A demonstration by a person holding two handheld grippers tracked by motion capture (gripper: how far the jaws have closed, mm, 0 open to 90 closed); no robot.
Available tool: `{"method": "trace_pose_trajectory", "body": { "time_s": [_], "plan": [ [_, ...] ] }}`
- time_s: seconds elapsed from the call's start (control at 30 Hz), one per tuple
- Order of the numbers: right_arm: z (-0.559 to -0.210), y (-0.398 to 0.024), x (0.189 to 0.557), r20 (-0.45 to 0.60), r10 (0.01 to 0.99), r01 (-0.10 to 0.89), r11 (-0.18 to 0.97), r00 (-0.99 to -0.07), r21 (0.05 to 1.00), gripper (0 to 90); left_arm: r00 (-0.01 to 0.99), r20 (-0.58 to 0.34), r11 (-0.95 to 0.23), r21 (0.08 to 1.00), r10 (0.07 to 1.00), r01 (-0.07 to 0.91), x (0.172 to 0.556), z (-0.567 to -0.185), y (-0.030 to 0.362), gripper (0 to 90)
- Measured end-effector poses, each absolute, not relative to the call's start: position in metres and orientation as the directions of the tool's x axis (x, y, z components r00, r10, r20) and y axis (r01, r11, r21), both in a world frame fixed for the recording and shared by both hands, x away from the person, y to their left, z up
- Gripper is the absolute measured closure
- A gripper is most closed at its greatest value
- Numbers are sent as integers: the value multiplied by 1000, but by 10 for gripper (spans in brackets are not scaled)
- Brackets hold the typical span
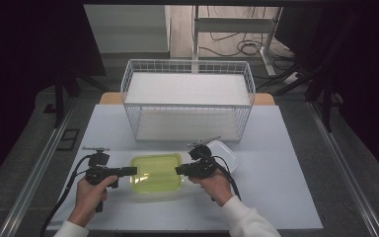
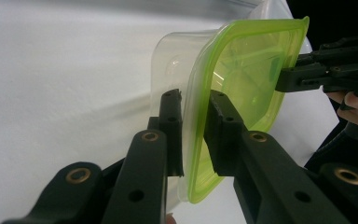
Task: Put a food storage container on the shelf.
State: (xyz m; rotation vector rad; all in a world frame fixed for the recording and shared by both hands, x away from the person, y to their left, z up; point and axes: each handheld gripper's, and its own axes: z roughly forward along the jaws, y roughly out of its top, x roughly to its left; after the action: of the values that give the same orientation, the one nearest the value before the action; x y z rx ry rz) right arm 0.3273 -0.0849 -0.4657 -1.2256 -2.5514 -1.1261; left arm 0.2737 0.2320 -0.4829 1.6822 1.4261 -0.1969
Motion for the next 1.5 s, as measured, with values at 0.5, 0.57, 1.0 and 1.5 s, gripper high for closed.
{"method": "trace_pose_trajectory", "body": {
  "time_s": [0.5,0.57,1.0,1.5],
  "plan": [
    [-445,-90,317,316,613,638,422,-724,644,748,409,-543,24,621,733,783,265,-458,227,780],
    [-443,-91,316,308,612,630,422,-729,652,748,418,-533,17,632,735,775,265,-455,225,781],
    [-426,-100,312,268,613,589,410,-743,696,746,456,-498,-3,673,738,739,266,-436,217,780],
    [-391,-112,319,218,630,547,390,-745,741,750,497,-458,-11,727,737,686,277,-402,205,779]
  ]
}}
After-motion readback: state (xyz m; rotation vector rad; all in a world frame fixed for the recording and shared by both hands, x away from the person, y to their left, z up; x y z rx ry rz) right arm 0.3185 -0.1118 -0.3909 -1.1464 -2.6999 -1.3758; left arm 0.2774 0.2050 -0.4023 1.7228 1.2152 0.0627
